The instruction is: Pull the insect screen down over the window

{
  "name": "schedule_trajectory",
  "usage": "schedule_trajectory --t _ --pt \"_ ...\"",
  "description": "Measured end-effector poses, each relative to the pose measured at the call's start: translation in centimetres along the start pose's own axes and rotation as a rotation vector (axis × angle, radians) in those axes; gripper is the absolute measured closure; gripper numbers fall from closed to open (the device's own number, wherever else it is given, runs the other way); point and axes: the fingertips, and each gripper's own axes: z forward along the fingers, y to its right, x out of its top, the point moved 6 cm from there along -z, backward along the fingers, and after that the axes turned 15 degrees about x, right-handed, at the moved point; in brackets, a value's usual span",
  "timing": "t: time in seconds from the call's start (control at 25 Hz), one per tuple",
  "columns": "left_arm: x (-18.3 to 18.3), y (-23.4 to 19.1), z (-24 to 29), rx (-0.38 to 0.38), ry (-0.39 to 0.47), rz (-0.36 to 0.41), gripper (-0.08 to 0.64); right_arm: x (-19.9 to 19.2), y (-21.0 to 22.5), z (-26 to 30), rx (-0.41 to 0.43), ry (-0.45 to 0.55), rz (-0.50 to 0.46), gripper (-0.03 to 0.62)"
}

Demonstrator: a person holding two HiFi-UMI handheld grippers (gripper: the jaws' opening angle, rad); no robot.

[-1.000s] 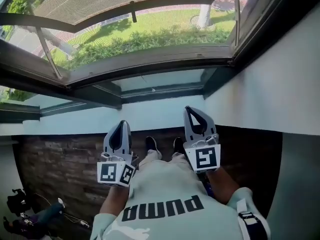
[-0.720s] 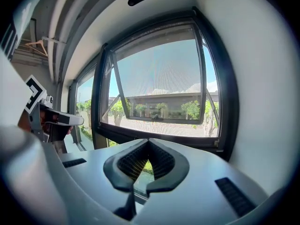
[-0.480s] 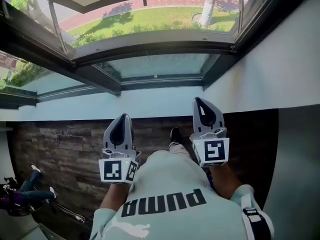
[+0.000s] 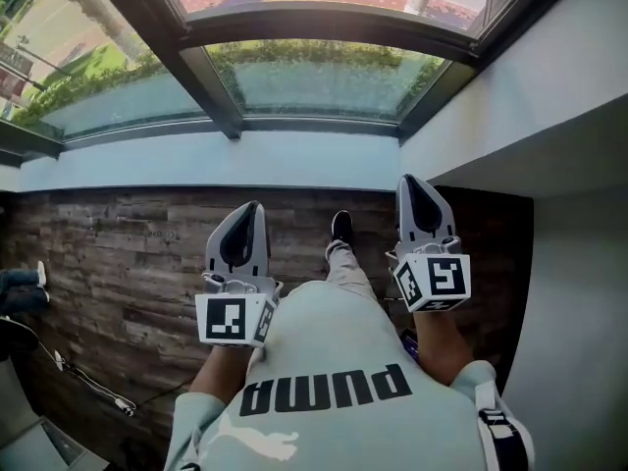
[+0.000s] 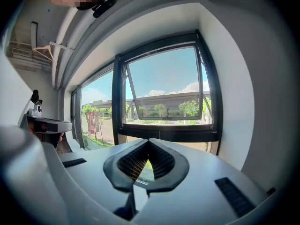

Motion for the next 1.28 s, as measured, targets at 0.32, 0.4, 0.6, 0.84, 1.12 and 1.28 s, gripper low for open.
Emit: schedule_trajectory --t 0.32,0.4,0.6,0.84,1.12,1.28 --pt "-1.6 -3.2 -12.2 -0.005 -0.006 0.01 0.548 0.2 -10.4 -9.0 -0.017 0.017 -0.006 0.584" --pt "-2.0 -2.7 -14.3 -0.016 -0.004 0.01 0.548 0.2 -11.7 -10.9 -0.02 0.029 -0.011 0.584" --pt "-3.5 -0.1 -18.4 -0.036 -0.014 0.0 0.548 -0.2 -13.3 -16.0 -0.007 0.037 -0.041 0.584" --pt "-3.6 5.7 -22.8 -0.043 0.007 0.005 0.548 -1.2 -13.6 -22.7 0.036 0.037 -0.078 0.584" --pt "-5.1 14.4 -30.0 0.011 -0.018 0.002 0.548 -3.1 -12.4 -31.6 0.141 0.03 -0.101 0.584" --pt "-5.9 17.7 -33.6 0.04 -0.026 0.028 0.548 -4.1 -11.9 -35.4 0.171 0.039 -0.069 0.584"
